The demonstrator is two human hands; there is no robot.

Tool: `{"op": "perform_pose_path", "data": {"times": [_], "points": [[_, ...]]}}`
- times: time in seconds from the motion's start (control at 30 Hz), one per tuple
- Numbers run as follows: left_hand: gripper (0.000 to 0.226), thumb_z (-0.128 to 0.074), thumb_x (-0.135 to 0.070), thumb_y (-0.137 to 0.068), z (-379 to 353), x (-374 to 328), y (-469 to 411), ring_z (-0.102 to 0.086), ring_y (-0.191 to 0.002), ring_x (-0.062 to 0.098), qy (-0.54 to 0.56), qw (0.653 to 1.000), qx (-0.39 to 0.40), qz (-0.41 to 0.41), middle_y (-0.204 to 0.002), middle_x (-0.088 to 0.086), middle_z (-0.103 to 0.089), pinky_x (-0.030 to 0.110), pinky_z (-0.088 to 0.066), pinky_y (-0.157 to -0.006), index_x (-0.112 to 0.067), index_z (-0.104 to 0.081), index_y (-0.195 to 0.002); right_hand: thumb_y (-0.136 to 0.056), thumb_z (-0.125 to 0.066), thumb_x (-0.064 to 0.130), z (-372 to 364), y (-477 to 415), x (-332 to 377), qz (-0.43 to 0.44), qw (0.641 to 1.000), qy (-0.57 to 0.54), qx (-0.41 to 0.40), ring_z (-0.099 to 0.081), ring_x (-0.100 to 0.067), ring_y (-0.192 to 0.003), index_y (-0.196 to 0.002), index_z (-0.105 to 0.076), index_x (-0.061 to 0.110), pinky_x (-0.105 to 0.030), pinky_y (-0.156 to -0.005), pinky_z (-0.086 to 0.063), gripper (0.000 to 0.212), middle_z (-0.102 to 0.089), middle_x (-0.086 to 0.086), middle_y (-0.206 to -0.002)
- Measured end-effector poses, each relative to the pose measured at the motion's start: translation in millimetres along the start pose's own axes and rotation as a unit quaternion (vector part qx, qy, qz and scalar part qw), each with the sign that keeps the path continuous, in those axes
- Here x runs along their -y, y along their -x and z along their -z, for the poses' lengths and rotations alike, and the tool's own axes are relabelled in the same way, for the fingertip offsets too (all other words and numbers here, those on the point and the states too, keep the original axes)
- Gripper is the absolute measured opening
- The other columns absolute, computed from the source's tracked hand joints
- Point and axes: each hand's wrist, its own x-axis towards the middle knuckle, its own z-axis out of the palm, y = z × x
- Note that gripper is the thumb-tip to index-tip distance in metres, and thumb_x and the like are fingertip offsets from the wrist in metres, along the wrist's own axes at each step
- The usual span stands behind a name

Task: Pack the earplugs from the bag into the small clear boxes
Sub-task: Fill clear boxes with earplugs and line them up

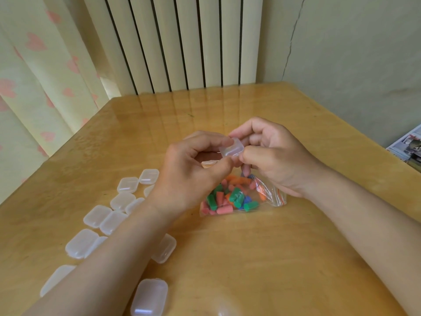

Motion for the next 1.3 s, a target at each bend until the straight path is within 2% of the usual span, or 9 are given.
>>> {"op": "perform_pose_path", "data": {"times": [0.17,0.33,0.53,0.77,0.9,1.0,1.1,1.23,1.3], "points": [[0.014,-0.060,-0.005,-0.097,5,-5,-4,-0.073,-0.067,0.023,0.082,0.991,-0.081,0.071,-0.076,0.009,-0.075,0.034,-0.061,-0.063,-0.008,-0.074,-0.098,-0.077,-0.063,-0.004,-3,2,1,0.019,1.000,0.008,0.000,-0.056,-0.025,-0.052,-0.091,-0.065,0.004,-0.034,-0.047,-0.043,0.016,-0.069,-0.006,-0.078],[0.009,-0.055,-0.011,-0.101,1,-8,-4,-0.068,-0.058,0.024,0.140,0.977,-0.068,0.147,-0.071,0.010,-0.072,0.040,-0.061,-0.057,-0.011,-0.057,-0.110,-0.083,-0.061,-0.018,4,4,10,0.026,0.999,0.032,0.021,-0.064,-0.018,-0.066,-0.098,-0.065,0.003,-0.025,-0.051,-0.051,0.026,-0.070,-0.012,-0.090],[0.010,-0.056,-0.011,-0.101,2,-4,-3,-0.066,-0.055,0.025,0.129,0.971,-0.051,0.192,-0.061,0.000,-0.067,0.038,-0.061,-0.055,-0.009,-0.066,-0.102,-0.083,-0.065,-0.016,54,6,21,0.005,0.992,0.127,0.010,-0.062,-0.023,-0.052,-0.078,-0.059,0.007,-0.032,-0.043,-0.048,0.024,-0.065,-0.010,-0.063],[0.019,-0.066,-0.007,-0.094,-1,0,-2,-0.068,-0.060,0.026,0.144,0.966,0.005,0.213,-0.061,0.004,-0.066,0.037,-0.062,-0.064,-0.009,-0.065,-0.113,-0.077,-0.071,0.001,67,7,13,-0.134,0.914,0.361,0.125,-0.063,-0.026,-0.056,-0.070,-0.071,0.012,-0.035,-0.051,-0.054,0.013,-0.073,-0.005,-0.067],[0.025,-0.066,-0.003,-0.093,-3,3,-1,-0.071,-0.063,0.027,0.149,0.961,0.031,0.231,-0.066,0.007,-0.069,0.034,-0.061,-0.064,-0.009,-0.063,-0.117,-0.082,-0.078,0.022,55,10,14,-0.133,0.899,0.388,0.151,-0.052,-0.008,-0.049,-0.074,-0.078,0.018,-0.028,-0.049,-0.049,0.009,-0.066,0.017,-0.056],[0.026,-0.067,-0.003,-0.092,-3,2,0,-0.073,-0.063,0.030,0.143,0.958,0.050,0.243,-0.071,0.009,-0.072,0.031,-0.060,-0.061,-0.011,-0.063,-0.116,-0.084,-0.077,0.033,47,9,11,-0.121,0.899,0.390,0.159,-0.049,-0.004,-0.051,-0.079,-0.081,0.025,-0.023,-0.049,-0.043,0.011,-0.071,0.021,-0.067],[0.027,-0.067,-0.002,-0.091,-3,2,1,-0.073,-0.064,0.030,0.140,0.957,0.059,0.246,-0.071,0.007,-0.071,0.031,-0.061,-0.063,-0.011,-0.062,-0.116,-0.083,-0.078,0.029,43,8,8,-0.110,0.887,0.420,0.156,-0.053,0.006,-0.050,-0.081,-0.081,0.027,-0.010,-0.048,-0.035,0.004,-0.066,0.026,-0.059],[0.027,-0.067,0.000,-0.091,-4,2,1,-0.073,-0.064,0.028,0.140,0.957,0.067,0.247,-0.071,0.006,-0.071,0.032,-0.061,-0.064,-0.010,-0.063,-0.115,-0.079,-0.077,0.025,41,8,5,-0.113,0.885,0.425,0.154,-0.054,0.000,-0.054,-0.075,-0.077,0.026,-0.031,-0.057,-0.049,0.005,-0.072,0.012,-0.071],[0.027,-0.067,0.001,-0.091,-5,3,1,-0.073,-0.063,0.026,0.134,0.958,0.069,0.245,-0.072,0.006,-0.070,0.031,-0.061,-0.064,-0.010,-0.063,-0.115,-0.078,-0.074,0.019,41,9,7,-0.118,0.889,0.416,0.151,-0.050,-0.001,-0.049,-0.071,-0.073,0.020,-0.028,-0.051,-0.044,0.007,-0.070,0.012,-0.065]]}}
